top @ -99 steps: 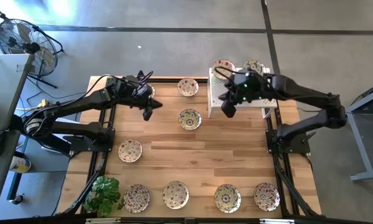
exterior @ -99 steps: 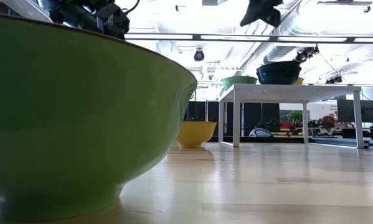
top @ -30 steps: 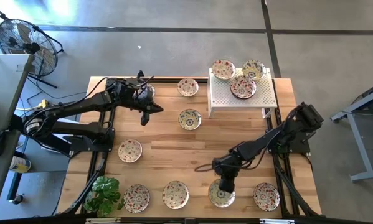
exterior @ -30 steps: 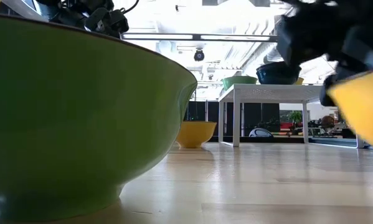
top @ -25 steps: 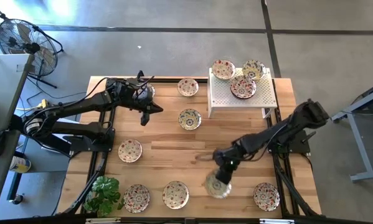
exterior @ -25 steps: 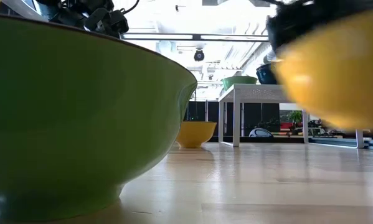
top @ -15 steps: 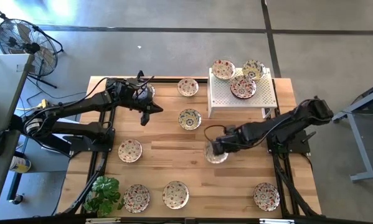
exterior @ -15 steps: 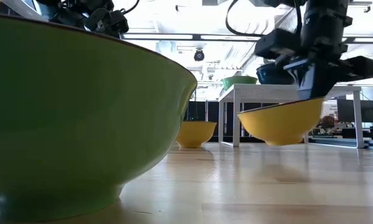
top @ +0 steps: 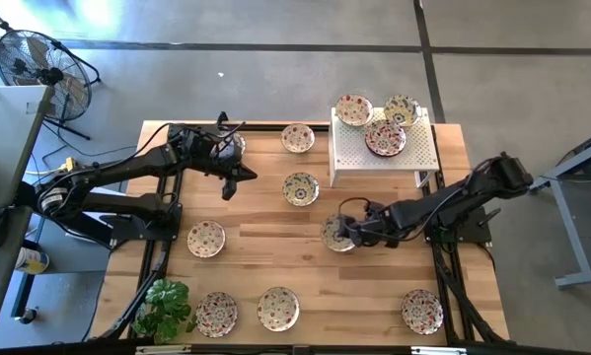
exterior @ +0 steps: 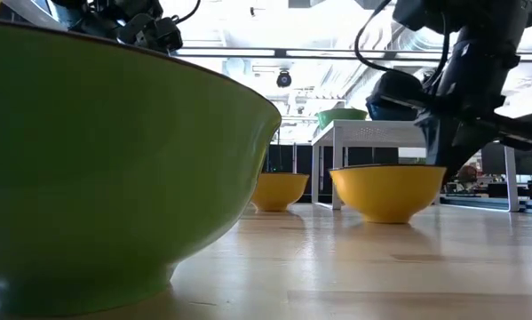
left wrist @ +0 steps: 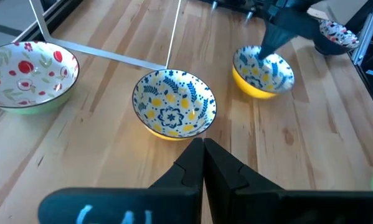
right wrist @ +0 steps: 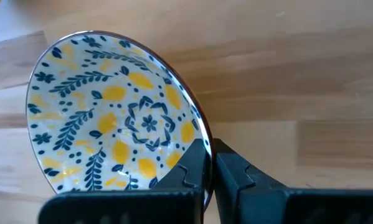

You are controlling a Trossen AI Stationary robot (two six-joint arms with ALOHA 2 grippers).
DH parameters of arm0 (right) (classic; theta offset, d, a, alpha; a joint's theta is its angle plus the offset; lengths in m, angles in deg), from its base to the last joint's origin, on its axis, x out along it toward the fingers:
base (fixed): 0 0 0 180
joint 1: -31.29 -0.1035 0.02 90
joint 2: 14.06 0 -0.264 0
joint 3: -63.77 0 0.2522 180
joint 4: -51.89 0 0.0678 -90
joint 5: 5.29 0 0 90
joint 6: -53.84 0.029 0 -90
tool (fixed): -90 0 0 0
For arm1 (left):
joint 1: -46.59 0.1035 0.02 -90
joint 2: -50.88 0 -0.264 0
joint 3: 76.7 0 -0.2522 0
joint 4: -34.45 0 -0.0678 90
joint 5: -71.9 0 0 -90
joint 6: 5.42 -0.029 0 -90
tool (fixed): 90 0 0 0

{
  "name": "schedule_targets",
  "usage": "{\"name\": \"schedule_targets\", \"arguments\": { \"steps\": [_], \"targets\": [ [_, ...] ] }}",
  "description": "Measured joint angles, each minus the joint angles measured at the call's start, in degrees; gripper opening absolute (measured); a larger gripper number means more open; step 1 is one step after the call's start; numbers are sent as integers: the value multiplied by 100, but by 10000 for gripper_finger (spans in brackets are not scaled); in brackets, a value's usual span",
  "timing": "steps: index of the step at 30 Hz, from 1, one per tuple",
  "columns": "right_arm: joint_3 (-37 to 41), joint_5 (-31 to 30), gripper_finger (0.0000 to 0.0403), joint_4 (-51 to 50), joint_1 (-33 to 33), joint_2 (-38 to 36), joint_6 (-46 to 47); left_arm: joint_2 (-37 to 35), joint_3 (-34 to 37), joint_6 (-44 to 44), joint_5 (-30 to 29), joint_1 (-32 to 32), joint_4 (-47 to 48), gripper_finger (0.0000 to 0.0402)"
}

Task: Pick & Place Mini bowls
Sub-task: Stack the yellow patterned bowl on top of the yellow patterned bowl on the shelf

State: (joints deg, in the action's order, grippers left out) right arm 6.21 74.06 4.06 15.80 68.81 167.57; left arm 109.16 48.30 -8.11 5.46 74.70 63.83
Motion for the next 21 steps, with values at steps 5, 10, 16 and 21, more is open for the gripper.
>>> {"name": "schedule_targets", "arguments": {
  "steps": [5,10,16,21],
  "targets": [
    [12,12,5,-720,135,-358,5,-2,0,6,-1,0,0,1],
    [14,251,39,-1206,276,-559,-275,0,0,8,-14,0,-2,1],
    [14,441,119,-1315,368,-856,-967,-1,0,5,-30,0,-2,1],
    [12,405,169,-1461,377,-1281,-1669,-1,0,106,-9,0,-2,1]
  ]
}}
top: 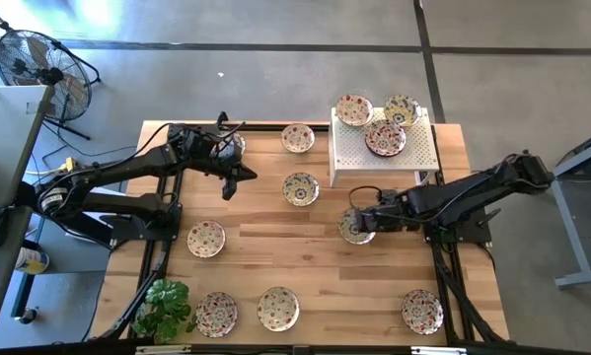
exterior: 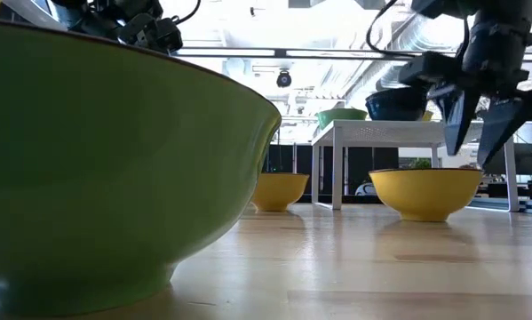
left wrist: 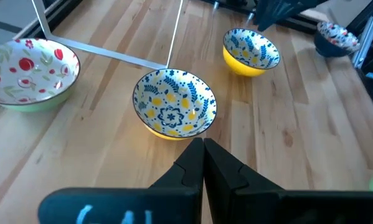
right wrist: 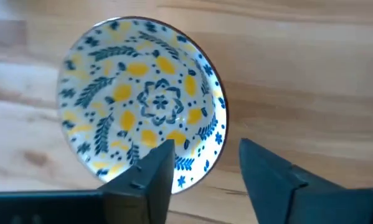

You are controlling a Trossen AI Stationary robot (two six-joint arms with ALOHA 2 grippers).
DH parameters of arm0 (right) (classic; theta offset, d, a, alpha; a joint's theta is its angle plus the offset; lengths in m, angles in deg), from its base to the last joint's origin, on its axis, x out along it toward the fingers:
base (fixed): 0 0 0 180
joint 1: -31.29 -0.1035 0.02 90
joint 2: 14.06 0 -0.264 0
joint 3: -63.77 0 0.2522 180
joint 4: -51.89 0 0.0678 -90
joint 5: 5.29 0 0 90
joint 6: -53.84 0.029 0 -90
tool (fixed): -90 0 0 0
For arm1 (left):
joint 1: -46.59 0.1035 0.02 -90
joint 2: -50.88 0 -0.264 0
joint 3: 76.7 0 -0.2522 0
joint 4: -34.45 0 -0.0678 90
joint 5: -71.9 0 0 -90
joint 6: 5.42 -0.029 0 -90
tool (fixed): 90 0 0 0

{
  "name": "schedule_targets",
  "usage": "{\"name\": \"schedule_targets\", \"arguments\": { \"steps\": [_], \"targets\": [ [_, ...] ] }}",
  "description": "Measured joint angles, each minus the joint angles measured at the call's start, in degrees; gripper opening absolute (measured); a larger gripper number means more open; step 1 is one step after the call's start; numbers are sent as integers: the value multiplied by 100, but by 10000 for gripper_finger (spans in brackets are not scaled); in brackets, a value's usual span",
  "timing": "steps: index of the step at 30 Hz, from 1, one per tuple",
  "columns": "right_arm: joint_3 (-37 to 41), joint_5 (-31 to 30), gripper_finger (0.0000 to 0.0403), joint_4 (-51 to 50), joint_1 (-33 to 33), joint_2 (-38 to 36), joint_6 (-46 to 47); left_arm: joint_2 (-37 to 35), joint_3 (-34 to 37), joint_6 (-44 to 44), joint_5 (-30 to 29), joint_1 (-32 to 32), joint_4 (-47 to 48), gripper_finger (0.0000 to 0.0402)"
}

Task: Pick & Place Mini bowls
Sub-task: Stack the yellow patterned bowl on top of the yellow patterned bowl on the shelf

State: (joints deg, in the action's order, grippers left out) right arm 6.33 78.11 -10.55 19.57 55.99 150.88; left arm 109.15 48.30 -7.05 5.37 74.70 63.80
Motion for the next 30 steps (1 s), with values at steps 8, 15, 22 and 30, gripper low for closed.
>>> {"name": "schedule_targets", "arguments": {
  "steps": [8,15,22,30],
  "targets": [
    [-689,-598,195,446,-601,-119,-3673,1,0,13,153,-2,1,1],
    [-1200,-673,222,347,-936,786,-4918,1,0,12,120,-2,2,1],
    [-1500,-726,247,327,-944,1922,-5652,-1,0,15,128,-2,7,1],
    [-1622,-854,204,255,-944,2678,-5835,0,0,-66,132,-2,240,1]
  ]
}}
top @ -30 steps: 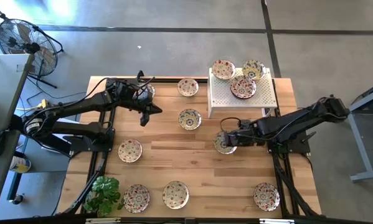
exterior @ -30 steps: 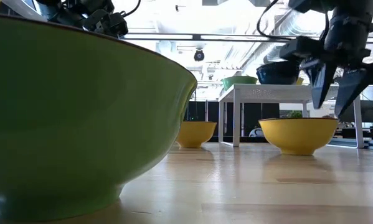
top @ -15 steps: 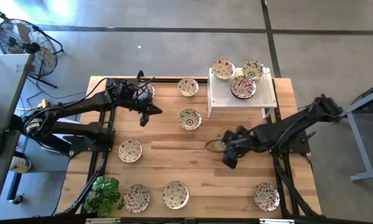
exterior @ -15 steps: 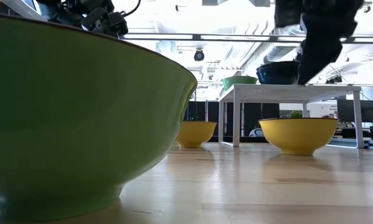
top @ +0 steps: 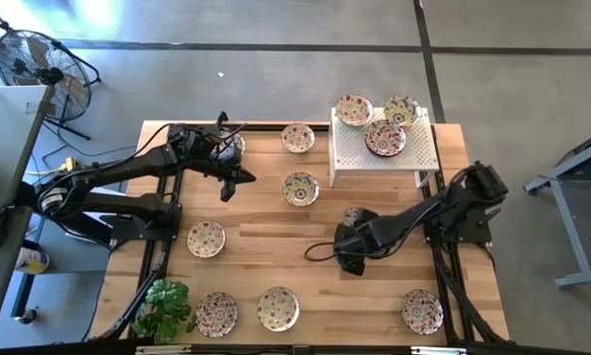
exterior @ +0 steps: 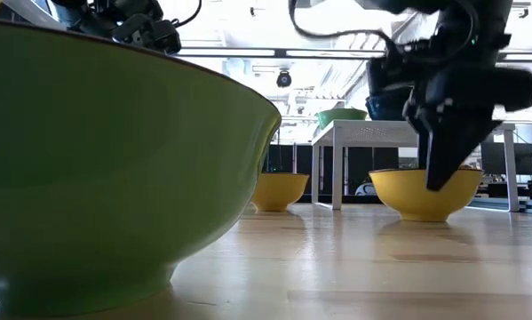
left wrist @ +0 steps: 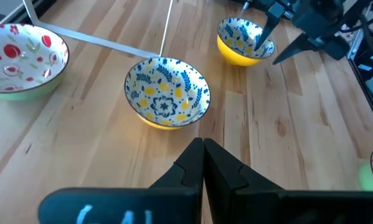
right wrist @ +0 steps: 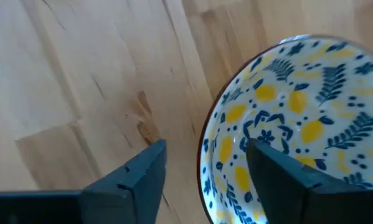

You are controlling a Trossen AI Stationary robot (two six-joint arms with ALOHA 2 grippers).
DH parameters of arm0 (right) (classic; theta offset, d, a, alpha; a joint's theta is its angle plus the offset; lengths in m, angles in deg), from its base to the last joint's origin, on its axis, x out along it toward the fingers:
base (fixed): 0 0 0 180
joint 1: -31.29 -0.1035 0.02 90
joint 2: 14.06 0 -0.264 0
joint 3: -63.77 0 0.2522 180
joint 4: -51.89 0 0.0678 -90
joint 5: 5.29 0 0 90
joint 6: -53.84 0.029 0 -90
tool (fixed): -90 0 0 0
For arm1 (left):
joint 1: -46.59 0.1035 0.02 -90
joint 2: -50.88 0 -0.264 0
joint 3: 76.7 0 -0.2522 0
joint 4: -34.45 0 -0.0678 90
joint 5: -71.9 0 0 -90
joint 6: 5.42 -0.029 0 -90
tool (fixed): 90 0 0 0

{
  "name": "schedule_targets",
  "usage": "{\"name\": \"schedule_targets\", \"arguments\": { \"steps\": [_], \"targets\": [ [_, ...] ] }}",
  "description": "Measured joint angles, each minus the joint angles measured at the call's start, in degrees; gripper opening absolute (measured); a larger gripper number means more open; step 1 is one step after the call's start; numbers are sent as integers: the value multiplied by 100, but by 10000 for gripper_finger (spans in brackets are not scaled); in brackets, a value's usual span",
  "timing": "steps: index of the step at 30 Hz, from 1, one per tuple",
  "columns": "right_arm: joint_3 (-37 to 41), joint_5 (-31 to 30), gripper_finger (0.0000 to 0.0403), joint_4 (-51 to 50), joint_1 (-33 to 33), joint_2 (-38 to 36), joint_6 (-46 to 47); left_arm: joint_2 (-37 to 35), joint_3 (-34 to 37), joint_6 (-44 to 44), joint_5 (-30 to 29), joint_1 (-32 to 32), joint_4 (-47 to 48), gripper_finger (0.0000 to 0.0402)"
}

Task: Pick & Place Mini bowls
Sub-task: Stack the yellow patterned bowl on top of the yellow patterned bowl on the shelf

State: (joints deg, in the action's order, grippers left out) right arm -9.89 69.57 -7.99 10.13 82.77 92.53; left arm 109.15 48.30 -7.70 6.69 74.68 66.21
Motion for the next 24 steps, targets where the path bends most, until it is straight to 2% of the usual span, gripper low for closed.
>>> {"name": "schedule_targets", "arguments": {
  "steps": [4,9,12,18,24],
  "targets": [
    [0,-33,151,5,16,221,206,1,0,-38,2,0,22,1],
    [-1,318,66,131,105,313,384,0,0,-48,4,0,23,1],
    [-166,302,16,-81,101,310,322,0,0,-48,10,0,20,1],
    [-896,640,19,-625,84,257,63,-1,0,-86,11,0,14,1],
    [-1941,708,11,-1422,92,134,-305,0,0,-92,-19,2,-37,1]
  ]
}}
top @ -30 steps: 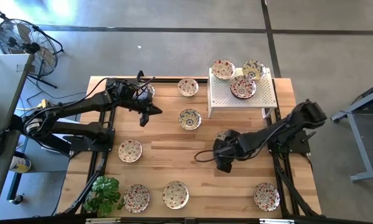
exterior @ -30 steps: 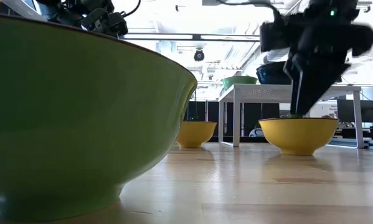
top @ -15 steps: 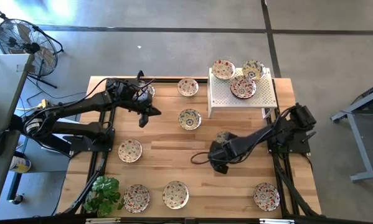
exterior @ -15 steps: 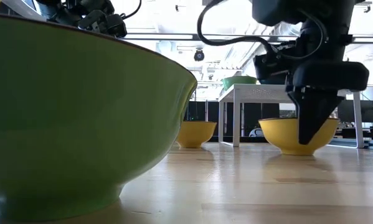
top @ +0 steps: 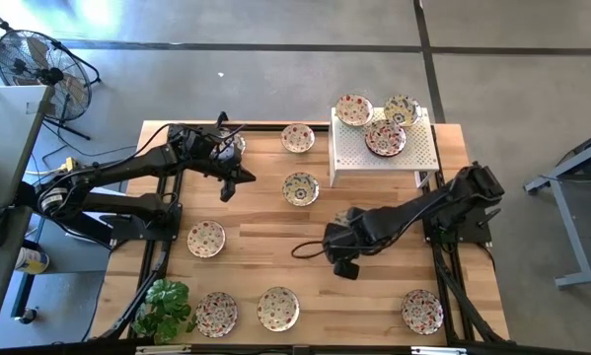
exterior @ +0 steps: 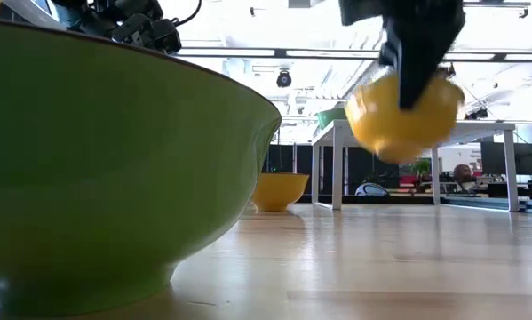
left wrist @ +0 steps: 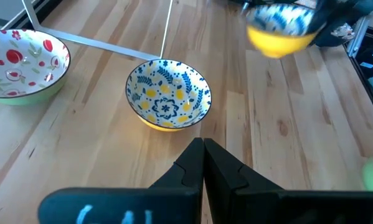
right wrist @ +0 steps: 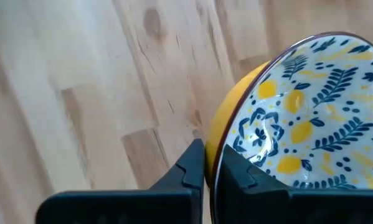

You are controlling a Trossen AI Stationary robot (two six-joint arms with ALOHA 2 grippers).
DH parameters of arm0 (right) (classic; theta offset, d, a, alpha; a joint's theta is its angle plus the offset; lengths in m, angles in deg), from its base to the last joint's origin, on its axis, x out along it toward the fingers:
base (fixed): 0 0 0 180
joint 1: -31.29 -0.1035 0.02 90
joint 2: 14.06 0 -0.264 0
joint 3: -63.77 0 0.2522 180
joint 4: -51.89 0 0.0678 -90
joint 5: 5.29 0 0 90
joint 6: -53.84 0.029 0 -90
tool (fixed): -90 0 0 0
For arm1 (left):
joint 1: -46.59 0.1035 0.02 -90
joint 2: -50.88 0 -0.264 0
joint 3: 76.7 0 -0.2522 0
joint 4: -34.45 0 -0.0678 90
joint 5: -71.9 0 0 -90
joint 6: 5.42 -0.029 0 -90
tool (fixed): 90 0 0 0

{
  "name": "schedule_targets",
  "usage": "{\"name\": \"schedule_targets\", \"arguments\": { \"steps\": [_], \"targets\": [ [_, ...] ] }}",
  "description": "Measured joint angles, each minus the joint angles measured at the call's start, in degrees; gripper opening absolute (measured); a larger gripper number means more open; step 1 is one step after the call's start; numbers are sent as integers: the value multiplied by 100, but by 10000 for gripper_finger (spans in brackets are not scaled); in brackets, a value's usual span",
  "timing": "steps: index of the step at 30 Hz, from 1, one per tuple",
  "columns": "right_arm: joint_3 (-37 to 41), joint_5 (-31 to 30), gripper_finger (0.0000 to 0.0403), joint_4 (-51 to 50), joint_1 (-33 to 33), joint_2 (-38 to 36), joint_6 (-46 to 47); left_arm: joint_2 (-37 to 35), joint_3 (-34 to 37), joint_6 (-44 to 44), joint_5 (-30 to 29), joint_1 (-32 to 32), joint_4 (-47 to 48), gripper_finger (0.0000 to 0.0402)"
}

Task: Pick & Place Mini bowls
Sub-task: Stack the yellow patterned bowl on top of the yellow patterned bowl on the shelf

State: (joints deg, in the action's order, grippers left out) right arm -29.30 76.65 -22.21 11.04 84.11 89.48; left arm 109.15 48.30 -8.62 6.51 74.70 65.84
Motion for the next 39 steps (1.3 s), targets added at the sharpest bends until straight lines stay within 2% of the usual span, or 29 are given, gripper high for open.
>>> {"name": "schedule_targets", "arguments": {
  "steps": [7,20,30,33,39],
  "targets": [
    [-1555,-11,6,-967,240,-26,-797,-1,0,0,-10,0,3,1],
    [-4008,-509,10,-1328,2135,-35,-2622,0,0,-54,28,0,52,1],
    [-4168,-1034,13,-2935,4191,-37,-3434,-2,0,-39,28,0,52,1],
    [-4165,-1249,11,-2956,4635,-37,-3615,1,0,4,48,0,52,1],
    [-4165,-1197,13,-2968,5350,-68,-4039,-86,209,434,210,0,-465,1]
  ]
}}
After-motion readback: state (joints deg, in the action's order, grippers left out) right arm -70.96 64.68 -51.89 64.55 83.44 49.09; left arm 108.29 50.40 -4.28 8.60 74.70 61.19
